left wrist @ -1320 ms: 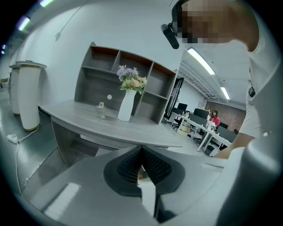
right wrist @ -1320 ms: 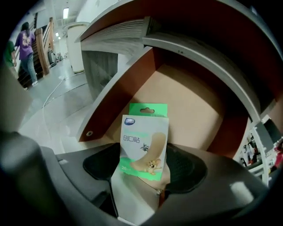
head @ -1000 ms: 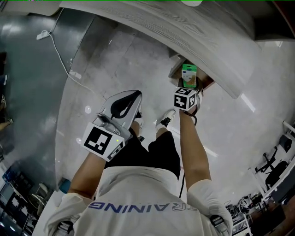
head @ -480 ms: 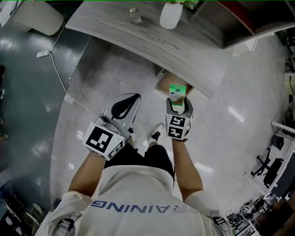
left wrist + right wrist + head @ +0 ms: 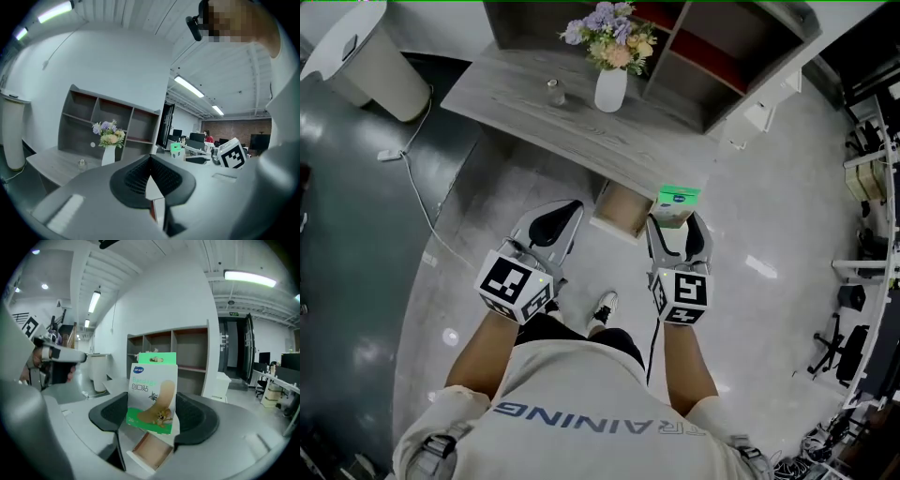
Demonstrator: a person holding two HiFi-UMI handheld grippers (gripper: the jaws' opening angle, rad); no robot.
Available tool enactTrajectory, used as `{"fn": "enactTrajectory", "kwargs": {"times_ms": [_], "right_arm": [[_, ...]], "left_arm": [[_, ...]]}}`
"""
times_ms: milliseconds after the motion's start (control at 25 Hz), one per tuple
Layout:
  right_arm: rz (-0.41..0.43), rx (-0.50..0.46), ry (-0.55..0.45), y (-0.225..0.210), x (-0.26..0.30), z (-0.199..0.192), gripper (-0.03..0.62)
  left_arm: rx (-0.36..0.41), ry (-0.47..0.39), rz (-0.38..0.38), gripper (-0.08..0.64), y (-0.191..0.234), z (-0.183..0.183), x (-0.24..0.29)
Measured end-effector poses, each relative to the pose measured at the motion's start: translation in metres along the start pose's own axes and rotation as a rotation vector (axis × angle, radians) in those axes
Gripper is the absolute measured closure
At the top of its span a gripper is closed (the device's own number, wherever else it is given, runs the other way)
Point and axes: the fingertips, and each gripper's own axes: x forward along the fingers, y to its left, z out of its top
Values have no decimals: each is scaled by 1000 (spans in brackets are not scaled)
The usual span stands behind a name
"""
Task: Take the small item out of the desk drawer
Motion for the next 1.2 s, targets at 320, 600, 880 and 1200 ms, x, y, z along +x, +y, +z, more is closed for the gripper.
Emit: {"fn": "enactTrajectory", "kwargs": {"times_ms": [320,600,880,1200], "right_arm": [[-17,12,-225,-23,-68,101,258],[-17,18,-284,-35,-93,131,259],[-19,9,-298,-33,-95,137,259],[-20,9,-295,-24,-93,138,259]], "left_arm": [[83,-107,-39,561,-36,59,-4],[106,-139,-49,561,-51,78,-8],[112,-143,-51,561,-52,82,-12],[110,-145,-51,561,-46,84,-19]]}}
